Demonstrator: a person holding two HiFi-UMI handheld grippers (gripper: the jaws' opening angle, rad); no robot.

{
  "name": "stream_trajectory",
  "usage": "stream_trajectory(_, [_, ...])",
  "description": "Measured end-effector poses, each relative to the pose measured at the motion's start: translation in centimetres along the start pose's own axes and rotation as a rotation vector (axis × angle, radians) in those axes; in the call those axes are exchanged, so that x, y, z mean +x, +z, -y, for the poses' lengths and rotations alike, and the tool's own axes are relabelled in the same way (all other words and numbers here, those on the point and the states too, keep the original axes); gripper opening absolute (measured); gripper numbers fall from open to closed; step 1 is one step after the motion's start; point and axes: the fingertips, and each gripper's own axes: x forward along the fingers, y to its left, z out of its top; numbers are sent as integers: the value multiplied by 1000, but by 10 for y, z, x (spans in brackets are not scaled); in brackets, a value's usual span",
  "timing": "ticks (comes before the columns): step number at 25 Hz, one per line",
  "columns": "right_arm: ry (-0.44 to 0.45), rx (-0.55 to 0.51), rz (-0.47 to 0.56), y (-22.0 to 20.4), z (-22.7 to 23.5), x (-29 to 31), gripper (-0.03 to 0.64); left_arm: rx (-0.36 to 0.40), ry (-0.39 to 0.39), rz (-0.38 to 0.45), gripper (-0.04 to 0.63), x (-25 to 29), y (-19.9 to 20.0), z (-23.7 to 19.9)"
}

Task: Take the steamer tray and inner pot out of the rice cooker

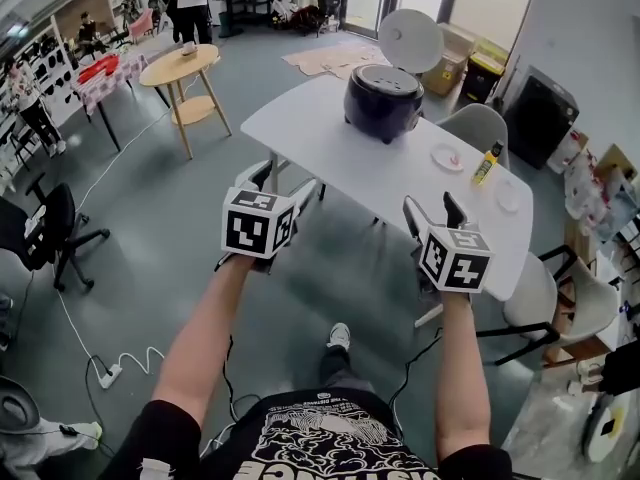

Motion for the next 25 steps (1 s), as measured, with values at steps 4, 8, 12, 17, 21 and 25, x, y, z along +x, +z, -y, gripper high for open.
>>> stream_trajectory(4, [9,9,-3,21,45,65,328,15,13,-6,348,69,29,-12])
stream_trajectory(8, [27,10,-1,47,90,125,328,17,23,-21,348,139,63,-18])
stream_trajectory(12, [29,12,2,69,150,178,328,41,22,-10,348,215,105,-11])
stream_trajectory(17, [36,27,-2,80,218,237,328,54,32,-21,348,299,133,-2])
stream_trajectory(21, [48,35,-13,81,255,275,328,62,29,-45,348,352,139,6])
stream_trajectory(25, [61,43,-19,84,272,299,328,61,36,-56,348,379,145,3])
